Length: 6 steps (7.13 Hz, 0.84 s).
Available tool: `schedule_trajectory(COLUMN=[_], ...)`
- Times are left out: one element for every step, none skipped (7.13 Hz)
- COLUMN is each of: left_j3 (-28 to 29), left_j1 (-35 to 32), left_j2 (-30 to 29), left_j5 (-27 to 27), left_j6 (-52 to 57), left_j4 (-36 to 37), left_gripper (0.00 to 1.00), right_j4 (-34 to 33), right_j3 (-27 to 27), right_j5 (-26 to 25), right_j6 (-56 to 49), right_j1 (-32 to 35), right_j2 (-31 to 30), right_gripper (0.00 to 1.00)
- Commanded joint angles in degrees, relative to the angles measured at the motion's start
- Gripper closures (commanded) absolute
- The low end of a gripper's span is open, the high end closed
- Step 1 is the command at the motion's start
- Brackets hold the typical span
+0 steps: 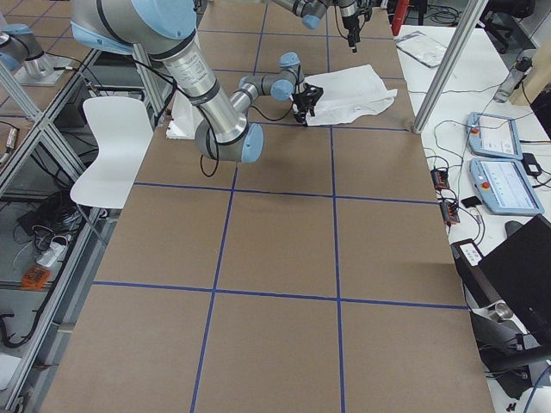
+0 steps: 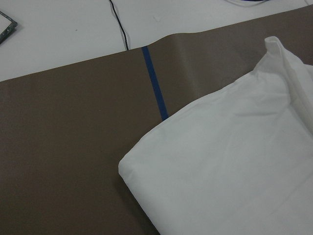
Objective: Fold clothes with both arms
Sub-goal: 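Reach the right gripper to the shirt corner beside the collar and grasp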
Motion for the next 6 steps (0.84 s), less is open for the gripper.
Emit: schedule_trajectory(left_j3=[-0.01,-0.01,-0.01,-0.01,-0.01,-0.01], left_j1=[0.01,0.1,0.19,0.19,0.28,0.36], left_j2=[0.46,0.56,0.56,0.64,0.65,0.56], left_j5=[-0.01,-0.01,-0.1,-0.1,-0.1,-0.19], left_j6=[-0.77,-1.21,-1.21,-1.21,-1.3,-1.39], left_j4=[-0.09,-0.17,-0.17,-0.26,-0.26,-0.26], left_gripper=[0.0,0.0,0.0,0.0,0.0,0.0], right_j4=[-0.42,-0.42,-1.29,-4.87,-8.91,-9.38], right_j3=[0.6,0.6,1.38,4.79,10.65,19.5], right_j5=[0.2,0.29,0.55,2.2,3.53,3.54], right_j6=[-0.07,-0.25,-0.33,-0.94,-2.34,-2.36], right_j1=[0.12,0.21,0.3,1.17,1.61,1.53], right_j2=[0.29,0.21,0.21,-0.66,-3.54,-11.14], right_gripper=[1.0,1.0,1.0,1.0,1.0,1.0])
